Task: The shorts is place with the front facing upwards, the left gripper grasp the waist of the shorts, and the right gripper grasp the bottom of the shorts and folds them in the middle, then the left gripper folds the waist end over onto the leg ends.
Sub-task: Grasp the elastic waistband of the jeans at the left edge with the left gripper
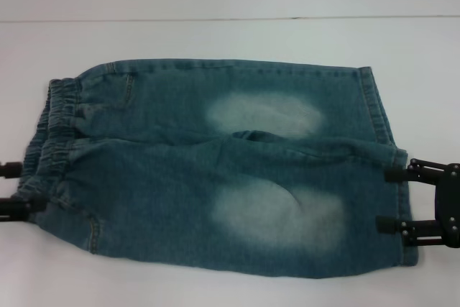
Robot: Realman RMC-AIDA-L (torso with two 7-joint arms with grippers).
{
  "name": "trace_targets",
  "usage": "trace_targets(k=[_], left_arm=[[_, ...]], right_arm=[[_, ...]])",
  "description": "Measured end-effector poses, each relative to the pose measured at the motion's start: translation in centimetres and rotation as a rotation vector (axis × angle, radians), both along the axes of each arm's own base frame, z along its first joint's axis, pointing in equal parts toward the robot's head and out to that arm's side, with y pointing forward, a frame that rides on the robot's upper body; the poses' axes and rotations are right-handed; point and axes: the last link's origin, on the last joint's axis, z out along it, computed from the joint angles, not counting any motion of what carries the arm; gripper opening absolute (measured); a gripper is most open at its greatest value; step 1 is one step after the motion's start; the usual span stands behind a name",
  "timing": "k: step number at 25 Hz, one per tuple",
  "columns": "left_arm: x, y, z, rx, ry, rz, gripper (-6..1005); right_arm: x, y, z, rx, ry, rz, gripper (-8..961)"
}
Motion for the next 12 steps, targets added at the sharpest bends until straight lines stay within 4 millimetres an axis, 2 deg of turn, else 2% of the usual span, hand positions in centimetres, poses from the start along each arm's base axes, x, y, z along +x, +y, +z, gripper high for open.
trace_targets(k=[4, 12], left_arm=[[-0.1, 0.2, 0.4, -0.071, 0.090, 0.068, 848], [-0.7, 1.4, -1.3, -0.088, 0.199, 0.105, 843]], right_arm=[[0.1, 0.1, -0.1, 0.007, -0.003, -0.008, 916], [-0.1, 0.6, -0.6, 0.001, 0.001, -0.008, 916]])
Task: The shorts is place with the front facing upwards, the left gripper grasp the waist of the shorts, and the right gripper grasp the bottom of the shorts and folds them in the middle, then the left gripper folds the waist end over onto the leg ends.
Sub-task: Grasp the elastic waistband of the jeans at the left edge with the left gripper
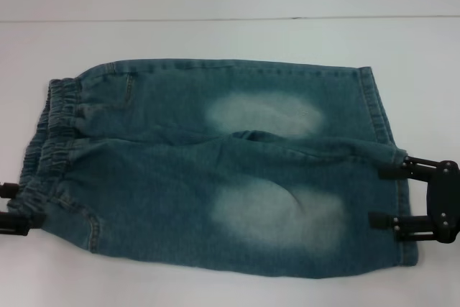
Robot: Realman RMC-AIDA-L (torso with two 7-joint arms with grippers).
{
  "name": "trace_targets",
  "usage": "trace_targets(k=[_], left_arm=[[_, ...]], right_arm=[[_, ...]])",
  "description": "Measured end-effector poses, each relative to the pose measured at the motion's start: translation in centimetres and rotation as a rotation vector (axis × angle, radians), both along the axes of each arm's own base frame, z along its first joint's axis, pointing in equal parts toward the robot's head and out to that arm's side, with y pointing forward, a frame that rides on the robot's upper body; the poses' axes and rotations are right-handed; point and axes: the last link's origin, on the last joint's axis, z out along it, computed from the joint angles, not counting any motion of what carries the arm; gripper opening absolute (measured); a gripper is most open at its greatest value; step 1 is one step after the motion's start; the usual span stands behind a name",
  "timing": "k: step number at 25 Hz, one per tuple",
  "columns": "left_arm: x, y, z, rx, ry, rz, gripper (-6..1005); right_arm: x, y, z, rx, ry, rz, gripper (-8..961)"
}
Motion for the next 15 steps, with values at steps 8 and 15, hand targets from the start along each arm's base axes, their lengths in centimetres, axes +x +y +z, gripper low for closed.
trace_targets(k=[8, 15], left_arm=[[-0.5, 0.6, -0.7, 0.021, 0.068, 0.019, 820], [-1.1, 0.5, -0.3, 0.014, 0.105, 0.063, 797]], right_arm=[[0.0, 0.1, 0.1, 0.005, -0.002, 0.001, 916], [0.1, 0.3, 0.1, 0.014, -0.012, -0.005, 915]])
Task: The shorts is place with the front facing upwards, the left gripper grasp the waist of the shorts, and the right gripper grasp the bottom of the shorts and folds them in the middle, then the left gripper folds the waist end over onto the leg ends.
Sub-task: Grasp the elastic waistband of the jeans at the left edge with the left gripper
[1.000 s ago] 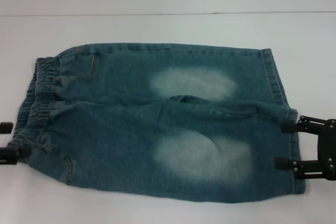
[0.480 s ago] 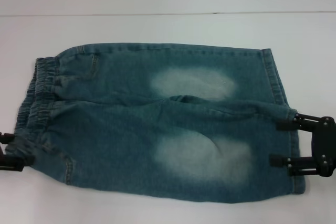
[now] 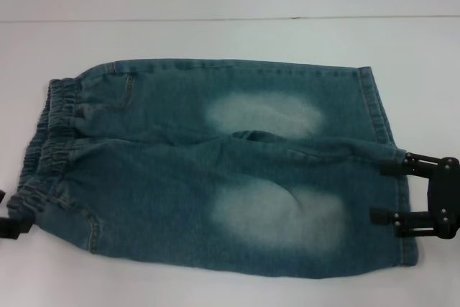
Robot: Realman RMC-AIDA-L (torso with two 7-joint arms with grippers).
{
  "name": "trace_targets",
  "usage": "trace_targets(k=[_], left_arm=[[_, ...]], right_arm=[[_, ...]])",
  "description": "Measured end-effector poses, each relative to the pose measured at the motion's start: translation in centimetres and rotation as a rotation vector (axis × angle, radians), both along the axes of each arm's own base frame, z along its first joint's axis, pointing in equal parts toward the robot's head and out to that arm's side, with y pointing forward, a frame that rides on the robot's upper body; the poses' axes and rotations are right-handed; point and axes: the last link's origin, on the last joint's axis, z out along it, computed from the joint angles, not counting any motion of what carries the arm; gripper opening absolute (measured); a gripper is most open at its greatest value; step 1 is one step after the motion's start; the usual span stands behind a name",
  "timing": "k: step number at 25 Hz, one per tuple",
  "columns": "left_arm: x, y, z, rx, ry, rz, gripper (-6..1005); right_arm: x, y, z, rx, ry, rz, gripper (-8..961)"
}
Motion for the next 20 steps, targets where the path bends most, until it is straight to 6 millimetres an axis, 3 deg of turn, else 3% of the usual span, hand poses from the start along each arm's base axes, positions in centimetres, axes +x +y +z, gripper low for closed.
trace_targets(k=[8, 16, 20], left_arm=[[0.6, 0.4, -0.3, -0.024, -0.004, -0.017, 772], [1.8, 1.0, -1.7, -0.098, 0.018, -0.073, 586], [2.0, 1.2, -1.7, -0.100, 0.023, -0.083, 366]], right_arm=[[0.0, 0.0, 0.0, 0.002, -0.002, -0.002, 914], [0.4, -0.4, 0.0, 0.004, -0.001, -0.018, 913], [0.6, -0.7, 0.0, 0.001, 0.005, -0.033, 913]])
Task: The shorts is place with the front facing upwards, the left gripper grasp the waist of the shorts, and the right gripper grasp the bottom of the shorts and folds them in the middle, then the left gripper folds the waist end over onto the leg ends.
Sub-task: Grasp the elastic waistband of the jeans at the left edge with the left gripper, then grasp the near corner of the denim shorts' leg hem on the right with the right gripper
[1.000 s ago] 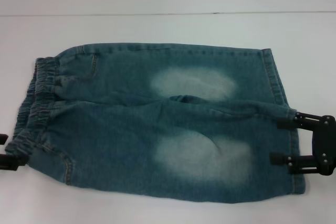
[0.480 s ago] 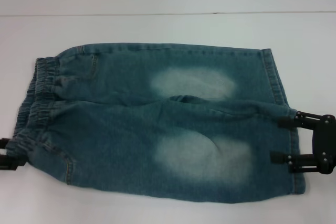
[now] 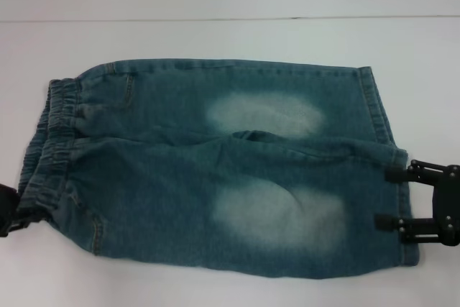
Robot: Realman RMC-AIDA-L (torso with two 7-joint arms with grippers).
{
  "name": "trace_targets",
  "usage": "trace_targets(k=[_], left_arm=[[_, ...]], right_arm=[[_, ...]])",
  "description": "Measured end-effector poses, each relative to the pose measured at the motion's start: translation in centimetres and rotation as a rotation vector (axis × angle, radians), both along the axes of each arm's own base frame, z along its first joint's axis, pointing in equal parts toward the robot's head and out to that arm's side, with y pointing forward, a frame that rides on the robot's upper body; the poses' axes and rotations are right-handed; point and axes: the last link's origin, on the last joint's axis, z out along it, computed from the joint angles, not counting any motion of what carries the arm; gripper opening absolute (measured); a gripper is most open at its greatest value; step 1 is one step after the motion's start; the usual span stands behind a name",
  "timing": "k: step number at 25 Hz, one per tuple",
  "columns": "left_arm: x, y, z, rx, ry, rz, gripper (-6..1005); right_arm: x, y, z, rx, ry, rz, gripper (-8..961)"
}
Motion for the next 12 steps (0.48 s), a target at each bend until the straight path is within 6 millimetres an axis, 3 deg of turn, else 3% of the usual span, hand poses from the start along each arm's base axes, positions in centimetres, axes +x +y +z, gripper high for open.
trace_targets(k=[3, 7, 12], left_arm=[[0.2, 0.3, 0.1, -0.001, 0.001, -0.006, 245], [0.4, 0.8, 0.0, -0.003, 0.011, -0.008, 113], [0.9, 1.2, -0.3, -0.012, 0.013, -0.014, 49]], right_arm=[[0.2, -0.2, 0.2, -0.004, 0.005, -0.033, 912], [0.7, -0.4, 1.9, -0.022, -0.005, -0.163, 912], [0.7, -1.0, 4.8, -0.057, -0.040, -0.339, 911]])
